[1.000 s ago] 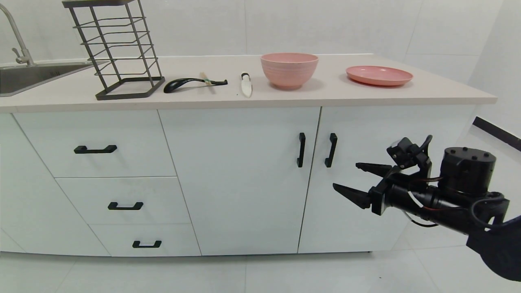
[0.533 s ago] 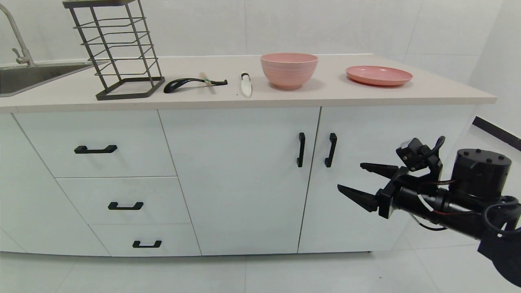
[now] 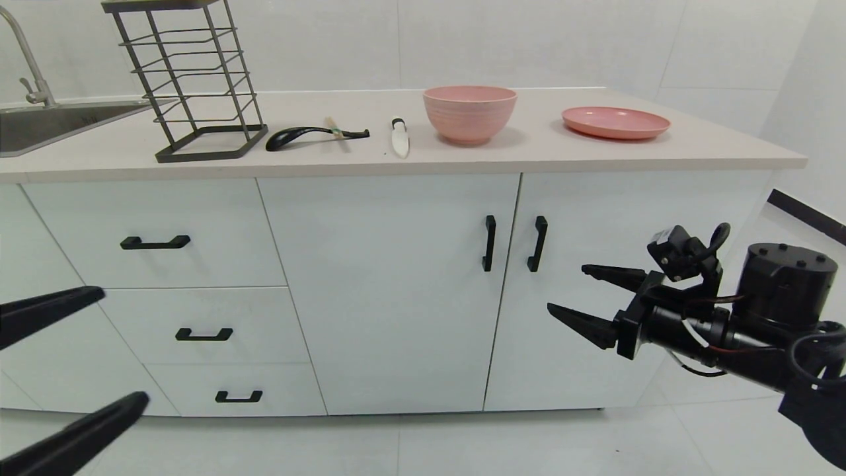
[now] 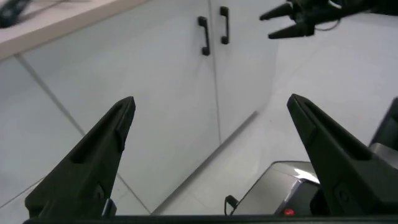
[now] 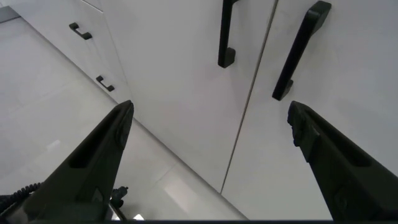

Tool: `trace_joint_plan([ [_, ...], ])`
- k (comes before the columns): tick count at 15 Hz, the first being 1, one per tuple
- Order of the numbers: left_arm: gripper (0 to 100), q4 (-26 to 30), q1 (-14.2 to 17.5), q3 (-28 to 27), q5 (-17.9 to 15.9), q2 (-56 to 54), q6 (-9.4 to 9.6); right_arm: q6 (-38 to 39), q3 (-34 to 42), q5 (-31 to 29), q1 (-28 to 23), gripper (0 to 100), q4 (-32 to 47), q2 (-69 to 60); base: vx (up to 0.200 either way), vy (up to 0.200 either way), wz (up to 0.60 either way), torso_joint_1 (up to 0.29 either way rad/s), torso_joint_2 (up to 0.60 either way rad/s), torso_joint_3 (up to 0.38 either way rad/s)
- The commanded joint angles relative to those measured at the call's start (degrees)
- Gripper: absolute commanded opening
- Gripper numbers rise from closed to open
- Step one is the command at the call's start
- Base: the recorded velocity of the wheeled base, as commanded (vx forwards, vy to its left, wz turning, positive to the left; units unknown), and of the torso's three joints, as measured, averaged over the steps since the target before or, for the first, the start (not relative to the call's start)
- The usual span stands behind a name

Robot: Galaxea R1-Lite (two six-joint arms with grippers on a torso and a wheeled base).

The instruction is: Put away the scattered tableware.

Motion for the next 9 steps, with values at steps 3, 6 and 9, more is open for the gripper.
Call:
trace_joint_plan([
  [3, 100, -10.05, -11.32, -0.51, -1.59, 19.81, 1.95, -0.04, 0.05, 1.48, -0.05, 100, -1.63, 0.28, 0.0, 0.0, 0.0, 0.0, 0.0, 0.0],
  [6, 100, -16.47, -16.07, -0.51, -3.18, 29.22, 2.21, -0.04, -0.22, 1.74, -0.14, 100, -2.94, 1.77, 0.0, 0.0, 0.0, 0.0, 0.0, 0.0],
  [9, 100, -29.12, -22.22, -0.59, -9.77, 37.74, 1.86, 0.14, -0.22, 6.4, -0.75, 100, -10.24, 5.99, 0.0, 0.0, 0.0, 0.0, 0.0, 0.0],
])
